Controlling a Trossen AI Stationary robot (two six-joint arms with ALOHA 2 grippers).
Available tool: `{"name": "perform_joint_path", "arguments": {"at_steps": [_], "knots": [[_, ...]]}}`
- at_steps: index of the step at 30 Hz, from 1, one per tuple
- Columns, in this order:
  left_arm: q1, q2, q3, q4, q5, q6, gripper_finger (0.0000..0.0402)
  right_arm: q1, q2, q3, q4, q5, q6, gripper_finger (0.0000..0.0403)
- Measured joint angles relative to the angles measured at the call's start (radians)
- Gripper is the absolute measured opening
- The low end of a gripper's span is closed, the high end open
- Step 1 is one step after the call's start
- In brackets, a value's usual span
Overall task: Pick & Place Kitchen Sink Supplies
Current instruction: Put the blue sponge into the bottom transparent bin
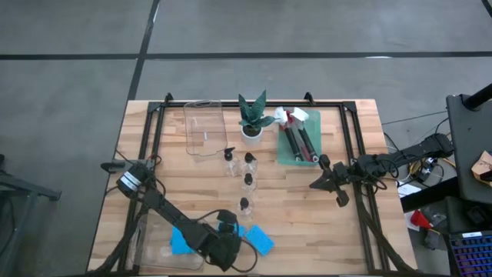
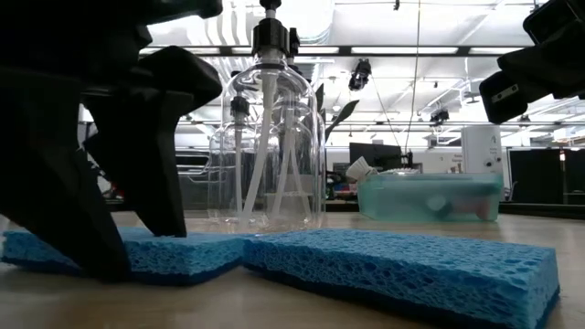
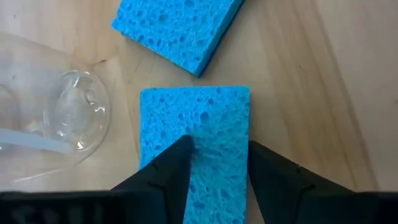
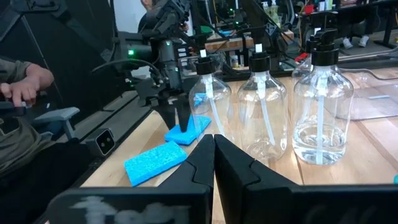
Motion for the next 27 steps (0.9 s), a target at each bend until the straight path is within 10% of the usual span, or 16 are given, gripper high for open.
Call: {"name": "perform_joint_path", "arguments": {"at_steps": [10,27], "knots": [[0.0,-0.002,0.006,0.017,0.03,0.062,0.0015,0.0,0.0,0.0,0.0,0.0,0.0,0.0008],[-0.055,-0.137,0.166,-0.095,0.031,0.08,0.0002,0.0,0.001,0.0,0.0,0.0,0.0,0.0008]]}}
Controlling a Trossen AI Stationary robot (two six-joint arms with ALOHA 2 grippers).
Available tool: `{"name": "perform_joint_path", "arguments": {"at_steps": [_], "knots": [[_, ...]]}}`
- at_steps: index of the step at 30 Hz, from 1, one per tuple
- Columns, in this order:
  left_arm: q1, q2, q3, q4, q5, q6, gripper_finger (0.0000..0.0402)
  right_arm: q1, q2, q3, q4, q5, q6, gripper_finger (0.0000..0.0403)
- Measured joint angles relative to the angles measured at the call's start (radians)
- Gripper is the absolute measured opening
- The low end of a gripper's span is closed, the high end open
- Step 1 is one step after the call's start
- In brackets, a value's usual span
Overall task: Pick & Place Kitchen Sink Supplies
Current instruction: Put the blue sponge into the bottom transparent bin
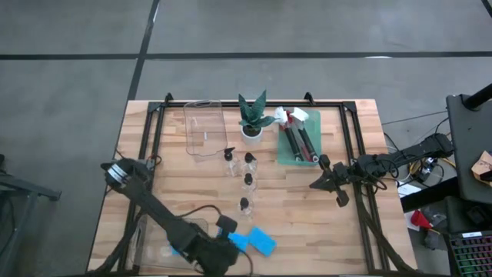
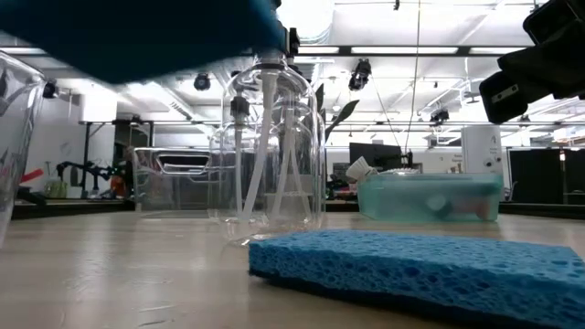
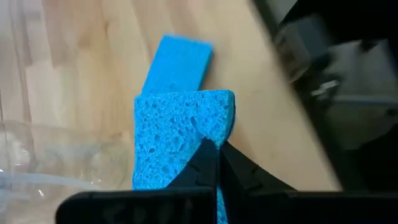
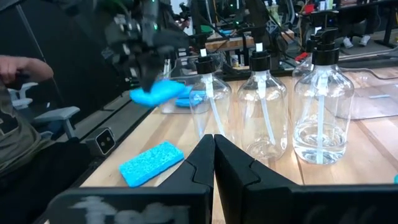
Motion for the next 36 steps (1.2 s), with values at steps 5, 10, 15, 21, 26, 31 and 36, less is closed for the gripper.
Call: {"name": "perform_joint_path", "arguments": {"at_steps": [5,10,15,21,26,31,36], "knots": [[-0.051,-0.086,0.0,-0.08,0.001,-0.083,0.0001,0.0,-0.001,0.0,0.0,0.0,0.0,0.0008],[-0.135,-0.152,-0.002,-0.282,-0.052,-0.277,0.0001,0.0,-0.001,0.0,0.0,0.0,0.0,0.0008],[-0.229,-0.191,-0.002,-0.471,-0.092,-0.514,0.0001,0.0,-0.001,0.0,0.0,0.0,0.0,0.0008],[-0.333,-0.192,-0.068,-0.554,-0.175,-0.689,0.0001,0.0,-0.001,0.0,0.0,0.0,0.0,0.0008],[-0.378,-0.192,-0.176,-0.512,-0.175,-0.817,0.0005,0.0,-0.001,0.0,0.0,0.0,0.0,0.0008],[-0.39,-0.192,-0.301,-0.34,-0.154,-0.843,0.0008,0.0,-0.001,0.0,0.0,0.0,0.0,0.0008],[-0.383,-0.192,-0.402,-0.197,-0.098,-0.868,0.0009,0.0,-0.001,0.0,0.0,0.0,0.0,0.0008]]}}
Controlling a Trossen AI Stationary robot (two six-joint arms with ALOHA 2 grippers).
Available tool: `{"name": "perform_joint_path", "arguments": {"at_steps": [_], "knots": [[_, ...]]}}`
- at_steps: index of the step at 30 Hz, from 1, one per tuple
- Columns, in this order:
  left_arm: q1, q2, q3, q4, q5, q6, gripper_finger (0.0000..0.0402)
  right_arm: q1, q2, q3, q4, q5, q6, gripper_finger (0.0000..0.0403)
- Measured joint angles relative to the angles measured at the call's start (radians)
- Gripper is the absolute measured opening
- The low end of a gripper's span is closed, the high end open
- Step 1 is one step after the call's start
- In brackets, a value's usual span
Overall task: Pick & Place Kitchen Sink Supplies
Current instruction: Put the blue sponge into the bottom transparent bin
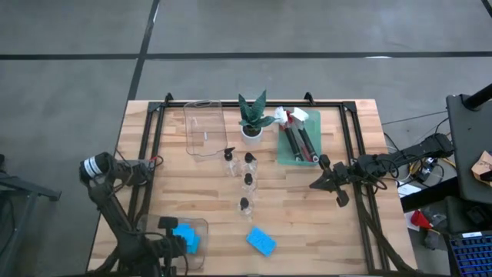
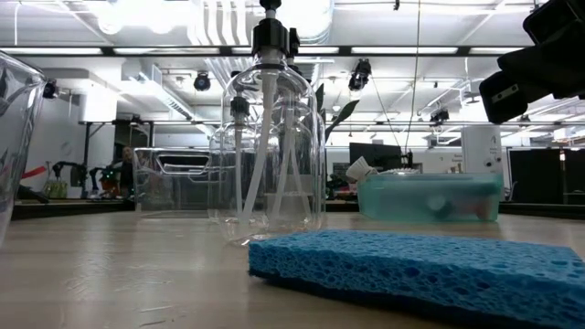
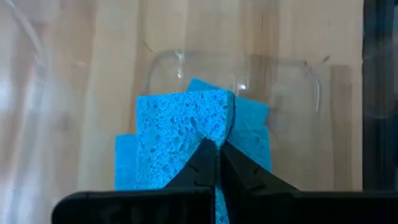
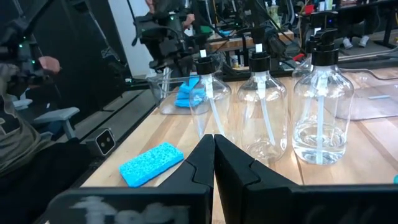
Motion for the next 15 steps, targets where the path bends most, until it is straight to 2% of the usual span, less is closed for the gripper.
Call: {"name": "perform_joint_path", "arguments": {"at_steps": [3,6,15], "knots": [[0.0,0.0,-0.019,0.002,0.011,-0.023,0.0012,0.0,0.0,0.0,0.0,0.0,0.0,0.0008],[-0.001,-0.001,-0.017,0.002,0.016,-0.032,0.0033,0.0,0.0,0.0,0.0,0.0,0.0,0.0008],[0.005,-0.005,0.052,-0.047,0.007,-0.013,0.016,0.0,0.0,0.0,0.0,0.0,0.0,0.0008]]}}
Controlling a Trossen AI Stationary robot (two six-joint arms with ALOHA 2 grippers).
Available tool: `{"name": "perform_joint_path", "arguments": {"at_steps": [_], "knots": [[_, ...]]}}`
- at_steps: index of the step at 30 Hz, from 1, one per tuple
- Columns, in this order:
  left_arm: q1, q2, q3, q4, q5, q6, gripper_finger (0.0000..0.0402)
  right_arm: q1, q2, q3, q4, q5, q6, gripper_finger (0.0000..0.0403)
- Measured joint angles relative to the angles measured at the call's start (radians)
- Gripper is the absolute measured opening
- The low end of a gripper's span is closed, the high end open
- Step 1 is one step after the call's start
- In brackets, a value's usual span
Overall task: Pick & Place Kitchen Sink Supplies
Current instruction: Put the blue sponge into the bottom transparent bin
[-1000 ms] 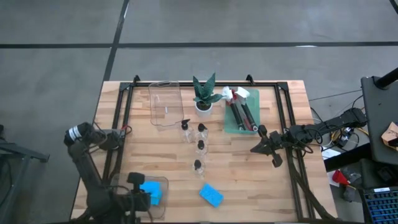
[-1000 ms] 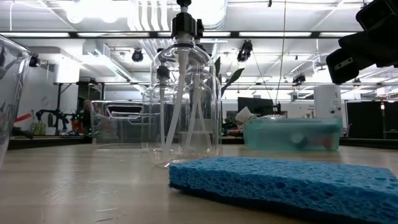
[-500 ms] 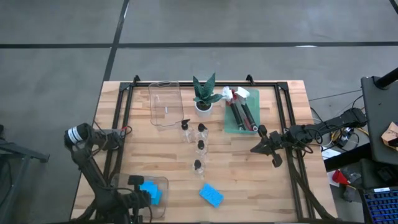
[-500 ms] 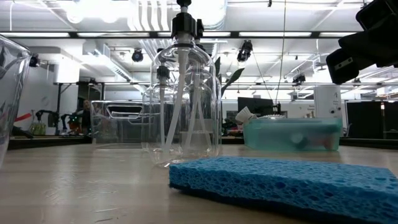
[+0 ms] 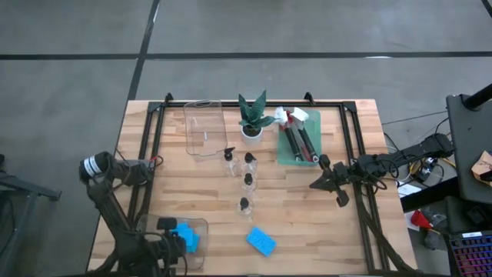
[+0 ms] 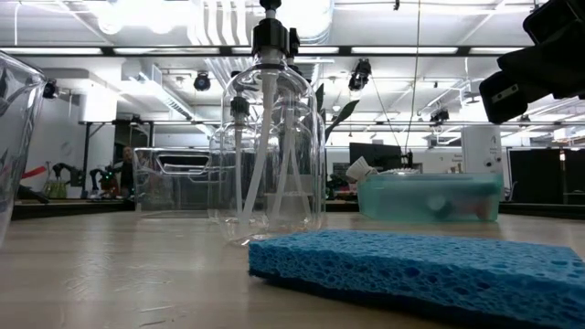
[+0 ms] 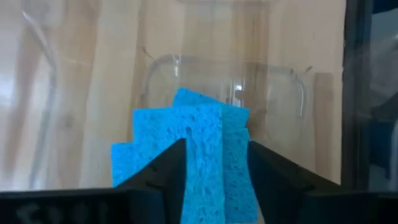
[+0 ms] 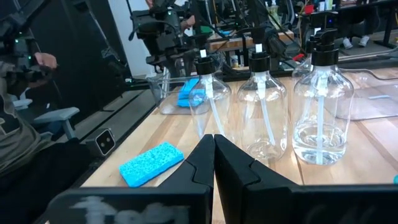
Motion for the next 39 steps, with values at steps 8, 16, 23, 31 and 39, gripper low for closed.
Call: {"name": "perform_joint_path", "arguments": {"at_steps": [8,16,23,31,39], "knots": [[0.004,-0.036,0.074,-0.067,-0.049,0.019,0.0194,0.0,0.0,0.0,0.0,0.0,0.0,0.0008],[0.016,-0.049,0.127,0.093,-0.44,0.288,0.0195,0.0,0.0,0.0,0.0,0.0,0.0,0.0008],[0.106,-0.049,0.119,0.509,-0.429,0.794,0.0193,0.0,0.0,0.0,0.0,0.0,0.0,0.0008],[0.225,-0.031,0.111,0.596,-0.348,0.992,0.0184,0.0,0.0,0.0,0.0,0.0,0.0,0.0008],[0.333,0.061,0.1,0.715,-0.2,1.087,0.0179,0.0,0.0,0.0,0.0,0.0,0.0,0.0008]]}}
